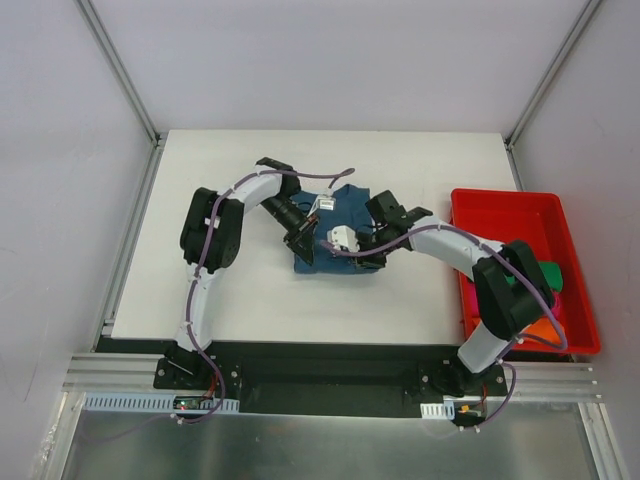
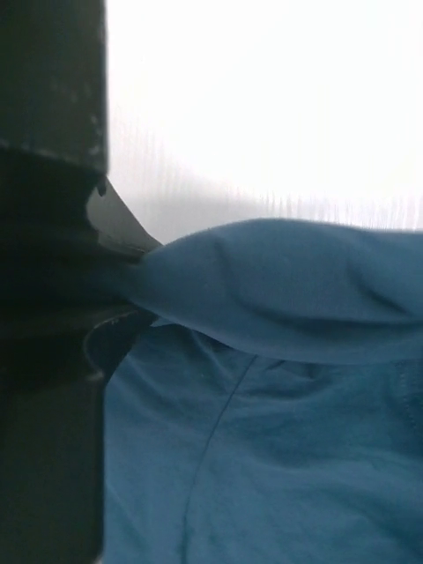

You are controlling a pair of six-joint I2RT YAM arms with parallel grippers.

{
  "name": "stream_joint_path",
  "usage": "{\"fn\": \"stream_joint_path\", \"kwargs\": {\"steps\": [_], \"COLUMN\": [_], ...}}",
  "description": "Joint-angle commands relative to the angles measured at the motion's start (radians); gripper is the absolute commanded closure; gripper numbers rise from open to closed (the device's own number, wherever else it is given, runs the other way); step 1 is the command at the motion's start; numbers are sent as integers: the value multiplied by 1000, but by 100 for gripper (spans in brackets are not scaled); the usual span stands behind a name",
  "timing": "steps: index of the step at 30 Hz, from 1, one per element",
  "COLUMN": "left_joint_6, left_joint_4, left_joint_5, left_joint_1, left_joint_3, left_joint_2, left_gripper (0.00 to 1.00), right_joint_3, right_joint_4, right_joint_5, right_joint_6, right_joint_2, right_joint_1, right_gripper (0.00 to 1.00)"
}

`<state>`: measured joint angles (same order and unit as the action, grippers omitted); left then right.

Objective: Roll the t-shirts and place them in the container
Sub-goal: Roll the T-shirt to the center of the board.

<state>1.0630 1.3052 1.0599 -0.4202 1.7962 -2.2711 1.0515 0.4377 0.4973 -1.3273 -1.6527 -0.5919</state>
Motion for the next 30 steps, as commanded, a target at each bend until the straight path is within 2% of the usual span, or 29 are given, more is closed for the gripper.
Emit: {"fn": "stream_joint_path", "kwargs": {"steps": [1, 5, 7, 12, 16, 25, 30], "left_joint_6": [-76, -175, -251, -377, -387, -413, -425], "left_joint_4": [108, 103, 86, -9, -11, -44, -86], "left_joint_5": [170, 251, 285, 233, 206, 86, 58], "left_joint_1": [37, 43, 41, 43, 43, 49, 98], "left_joint_3": [-50, -135, -193, -218, -176, -155, -159], "left_joint_2": [8, 36, 41, 9, -48, -100, -65], "left_gripper": [98, 97, 90, 89, 89, 93, 84], "right_joint_3": [151, 200, 214, 271, 346, 533, 602], "right_joint_4": [441, 680, 790, 965, 1058, 1194, 1219], "right_joint_5": [150, 266, 297, 386, 397, 363, 348], "right_joint_6": [-49, -81, -101, -150, -182, -200, -171], "right_joint_2": [-48, -111, -156, -312, -438, -605, -676], "right_joint_1": [26, 61, 78, 155, 185, 207, 205], "right_gripper": [85, 88, 87, 87, 87, 87, 87]}}
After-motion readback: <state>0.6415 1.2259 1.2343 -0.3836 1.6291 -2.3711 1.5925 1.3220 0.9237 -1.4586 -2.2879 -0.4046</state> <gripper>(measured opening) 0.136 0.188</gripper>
